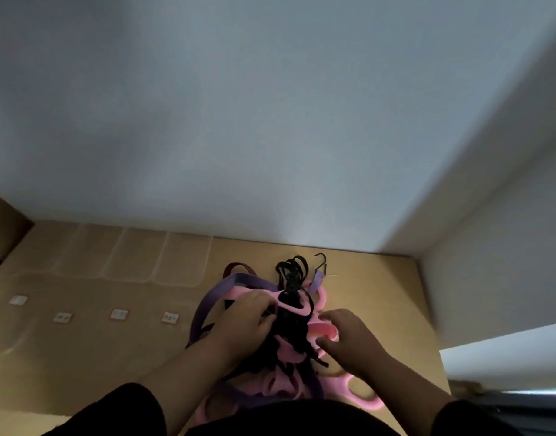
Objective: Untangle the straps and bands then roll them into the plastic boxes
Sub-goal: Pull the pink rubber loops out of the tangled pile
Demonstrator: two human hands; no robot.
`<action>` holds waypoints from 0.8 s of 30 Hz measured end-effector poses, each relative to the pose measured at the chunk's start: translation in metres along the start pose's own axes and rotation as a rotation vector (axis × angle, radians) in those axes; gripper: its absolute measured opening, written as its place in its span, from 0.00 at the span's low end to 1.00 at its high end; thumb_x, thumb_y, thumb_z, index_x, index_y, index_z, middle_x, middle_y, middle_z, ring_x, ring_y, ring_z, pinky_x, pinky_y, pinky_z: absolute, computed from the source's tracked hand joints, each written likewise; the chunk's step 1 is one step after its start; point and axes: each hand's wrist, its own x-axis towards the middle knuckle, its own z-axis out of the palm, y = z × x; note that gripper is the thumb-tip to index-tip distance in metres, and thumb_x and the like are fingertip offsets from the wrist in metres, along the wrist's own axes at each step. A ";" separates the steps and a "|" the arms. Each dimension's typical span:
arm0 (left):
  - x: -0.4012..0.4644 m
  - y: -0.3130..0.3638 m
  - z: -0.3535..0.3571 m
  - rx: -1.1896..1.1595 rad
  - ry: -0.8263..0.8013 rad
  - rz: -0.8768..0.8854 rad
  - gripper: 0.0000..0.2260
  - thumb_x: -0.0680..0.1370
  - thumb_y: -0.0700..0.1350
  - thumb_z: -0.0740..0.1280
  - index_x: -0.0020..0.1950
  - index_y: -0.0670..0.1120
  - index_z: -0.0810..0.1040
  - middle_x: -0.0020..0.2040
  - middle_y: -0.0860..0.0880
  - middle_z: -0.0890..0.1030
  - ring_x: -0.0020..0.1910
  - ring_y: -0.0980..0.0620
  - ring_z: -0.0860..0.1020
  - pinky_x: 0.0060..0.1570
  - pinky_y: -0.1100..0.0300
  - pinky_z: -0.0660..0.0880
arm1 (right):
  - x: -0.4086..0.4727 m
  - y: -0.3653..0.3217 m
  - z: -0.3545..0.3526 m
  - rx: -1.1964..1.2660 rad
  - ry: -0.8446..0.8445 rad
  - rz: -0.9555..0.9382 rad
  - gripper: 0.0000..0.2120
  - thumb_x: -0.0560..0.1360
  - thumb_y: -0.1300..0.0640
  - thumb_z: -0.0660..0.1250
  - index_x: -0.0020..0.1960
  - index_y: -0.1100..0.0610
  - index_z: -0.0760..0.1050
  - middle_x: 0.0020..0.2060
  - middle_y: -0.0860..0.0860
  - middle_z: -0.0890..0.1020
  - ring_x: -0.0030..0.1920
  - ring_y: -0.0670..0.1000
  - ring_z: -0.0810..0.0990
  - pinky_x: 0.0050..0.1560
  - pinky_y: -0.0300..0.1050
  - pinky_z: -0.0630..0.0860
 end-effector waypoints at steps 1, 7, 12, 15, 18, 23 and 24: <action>0.000 0.001 0.003 -0.030 -0.046 0.010 0.08 0.78 0.46 0.64 0.57 0.51 0.78 0.55 0.55 0.78 0.55 0.56 0.73 0.57 0.64 0.68 | 0.001 0.002 0.002 -0.011 0.007 0.027 0.22 0.78 0.49 0.68 0.71 0.50 0.71 0.66 0.48 0.76 0.66 0.48 0.72 0.64 0.41 0.68; 0.012 0.007 0.009 0.044 -0.254 0.083 0.20 0.77 0.49 0.63 0.70 0.51 0.73 0.67 0.52 0.74 0.68 0.52 0.69 0.71 0.56 0.65 | 0.015 0.008 0.008 0.006 -0.071 0.229 0.16 0.81 0.52 0.64 0.66 0.55 0.75 0.61 0.52 0.80 0.58 0.52 0.78 0.55 0.45 0.74; 0.024 0.004 0.017 0.214 -0.333 0.062 0.32 0.74 0.56 0.67 0.77 0.54 0.63 0.75 0.52 0.66 0.74 0.50 0.62 0.74 0.54 0.58 | 0.014 -0.001 -0.001 0.095 0.091 0.216 0.14 0.83 0.50 0.61 0.51 0.58 0.80 0.48 0.53 0.81 0.48 0.53 0.77 0.47 0.47 0.73; 0.025 -0.004 0.019 0.351 -0.287 0.071 0.26 0.75 0.55 0.66 0.73 0.55 0.67 0.70 0.52 0.71 0.69 0.48 0.67 0.70 0.53 0.63 | 0.010 -0.019 -0.014 0.237 0.190 0.145 0.11 0.83 0.52 0.61 0.48 0.56 0.78 0.42 0.49 0.77 0.45 0.50 0.75 0.40 0.39 0.68; 0.020 -0.014 0.019 0.282 -0.214 0.076 0.18 0.76 0.55 0.66 0.66 0.57 0.72 0.65 0.55 0.73 0.64 0.52 0.69 0.68 0.54 0.66 | 0.006 -0.040 -0.034 0.385 0.322 0.120 0.07 0.83 0.56 0.61 0.47 0.52 0.76 0.40 0.46 0.78 0.41 0.46 0.75 0.37 0.34 0.67; 0.015 -0.030 0.011 0.245 -0.114 -0.007 0.16 0.74 0.59 0.67 0.60 0.58 0.74 0.57 0.57 0.75 0.56 0.54 0.73 0.58 0.56 0.71 | 0.005 -0.074 -0.080 0.744 0.521 0.093 0.09 0.82 0.60 0.61 0.50 0.50 0.78 0.40 0.47 0.84 0.41 0.47 0.82 0.44 0.47 0.80; 0.017 -0.031 0.009 0.253 -0.091 -0.008 0.17 0.74 0.61 0.66 0.60 0.58 0.74 0.57 0.57 0.76 0.56 0.54 0.73 0.56 0.56 0.71 | 0.005 -0.082 -0.088 0.766 0.539 0.068 0.09 0.82 0.60 0.61 0.51 0.50 0.78 0.41 0.47 0.84 0.41 0.48 0.82 0.44 0.47 0.81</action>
